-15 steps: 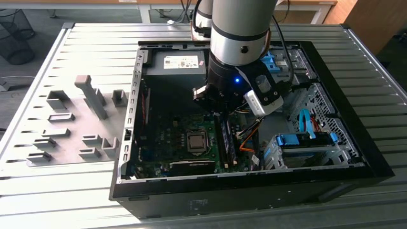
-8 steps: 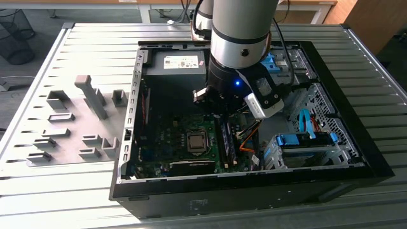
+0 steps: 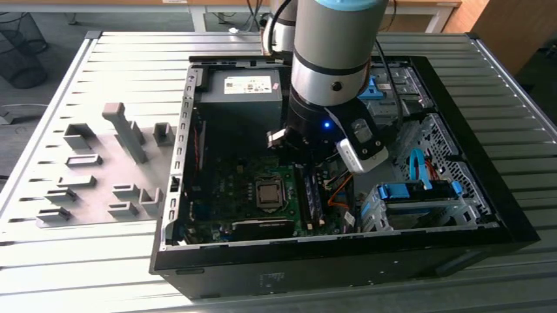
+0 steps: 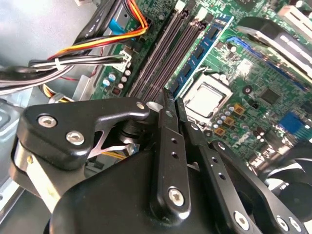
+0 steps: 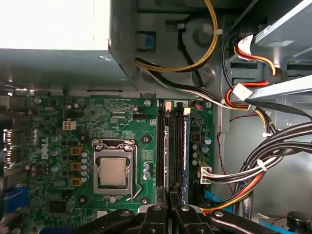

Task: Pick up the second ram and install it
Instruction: 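Insert the second ram into the second slot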

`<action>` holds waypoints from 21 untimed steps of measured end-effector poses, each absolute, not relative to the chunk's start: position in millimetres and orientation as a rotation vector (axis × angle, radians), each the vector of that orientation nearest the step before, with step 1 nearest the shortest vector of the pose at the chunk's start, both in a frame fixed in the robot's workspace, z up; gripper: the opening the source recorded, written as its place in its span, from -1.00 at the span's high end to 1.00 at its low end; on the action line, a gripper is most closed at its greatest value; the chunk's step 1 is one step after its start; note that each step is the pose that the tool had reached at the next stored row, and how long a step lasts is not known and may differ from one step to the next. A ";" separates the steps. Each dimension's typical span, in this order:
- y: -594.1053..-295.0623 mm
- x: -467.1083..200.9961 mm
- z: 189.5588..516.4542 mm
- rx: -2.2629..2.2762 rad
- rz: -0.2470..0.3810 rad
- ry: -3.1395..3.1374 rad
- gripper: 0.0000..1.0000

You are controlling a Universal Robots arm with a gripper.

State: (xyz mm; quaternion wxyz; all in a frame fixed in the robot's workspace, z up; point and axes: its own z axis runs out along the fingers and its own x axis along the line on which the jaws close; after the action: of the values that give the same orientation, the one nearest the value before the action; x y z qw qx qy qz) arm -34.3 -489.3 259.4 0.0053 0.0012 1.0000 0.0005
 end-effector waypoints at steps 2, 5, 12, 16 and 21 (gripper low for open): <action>-489.3 -34.1 255.9 0.005 0.001 3.131 0.73; -489.3 -34.0 250.5 0.012 0.002 3.131 0.73; -489.3 -34.0 245.1 0.016 0.002 3.131 0.73; -489.3 -34.0 243.8 0.017 0.003 3.131 0.73; -490.7 -33.3 240.3 0.018 0.003 3.131 0.73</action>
State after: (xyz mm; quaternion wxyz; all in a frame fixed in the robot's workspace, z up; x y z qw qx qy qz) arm -33.3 -490.7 240.3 0.0053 0.0058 1.0000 0.0009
